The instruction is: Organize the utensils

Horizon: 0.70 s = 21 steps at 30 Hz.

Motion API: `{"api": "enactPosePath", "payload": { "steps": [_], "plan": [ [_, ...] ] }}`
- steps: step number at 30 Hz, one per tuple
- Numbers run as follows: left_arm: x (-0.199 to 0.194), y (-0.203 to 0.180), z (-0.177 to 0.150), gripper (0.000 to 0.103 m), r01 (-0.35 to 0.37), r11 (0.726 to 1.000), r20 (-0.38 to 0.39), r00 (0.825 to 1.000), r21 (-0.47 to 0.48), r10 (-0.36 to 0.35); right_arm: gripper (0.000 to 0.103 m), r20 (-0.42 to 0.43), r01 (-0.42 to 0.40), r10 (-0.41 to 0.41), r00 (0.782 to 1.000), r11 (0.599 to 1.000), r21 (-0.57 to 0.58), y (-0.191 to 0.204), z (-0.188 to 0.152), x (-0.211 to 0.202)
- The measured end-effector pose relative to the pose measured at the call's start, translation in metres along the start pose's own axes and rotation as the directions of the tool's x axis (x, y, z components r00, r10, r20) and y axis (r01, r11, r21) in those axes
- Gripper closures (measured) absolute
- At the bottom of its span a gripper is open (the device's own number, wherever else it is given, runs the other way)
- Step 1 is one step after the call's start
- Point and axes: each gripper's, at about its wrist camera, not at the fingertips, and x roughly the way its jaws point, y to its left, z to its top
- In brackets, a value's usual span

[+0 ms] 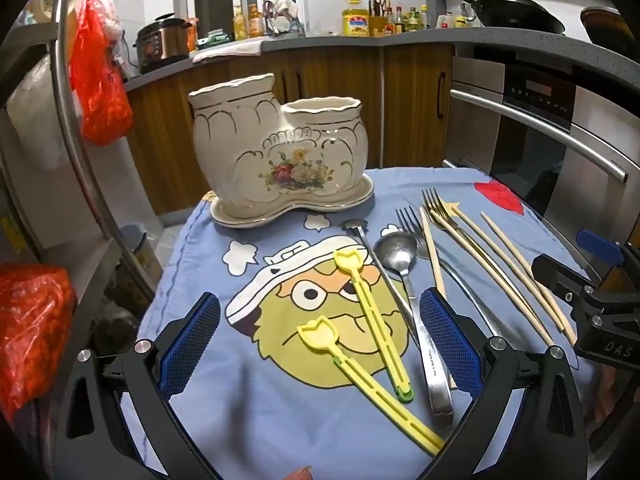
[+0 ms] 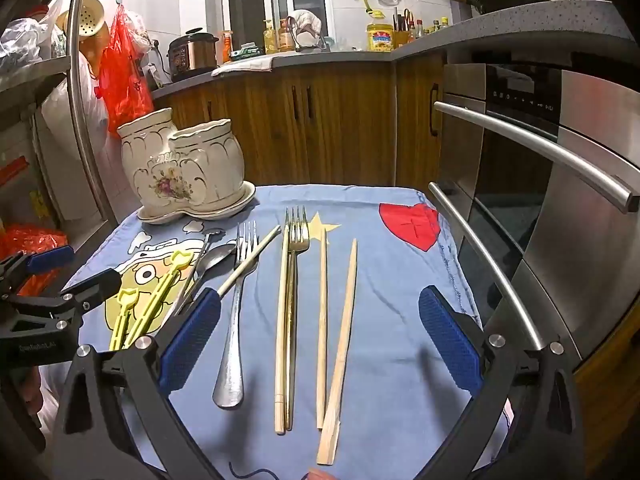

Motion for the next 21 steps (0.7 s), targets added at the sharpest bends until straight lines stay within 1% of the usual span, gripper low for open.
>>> {"api": "enactPosePath", "payload": {
  "steps": [21],
  "plan": [
    [-0.0039,0.0067,0.0024,0.004,0.010,1.000,-0.001,1.000,-0.012,-0.010,0.005,-0.001,0.003,-0.003,1.000,1.000,-0.004,0.0007,-0.0007,0.0023]
  ]
}}
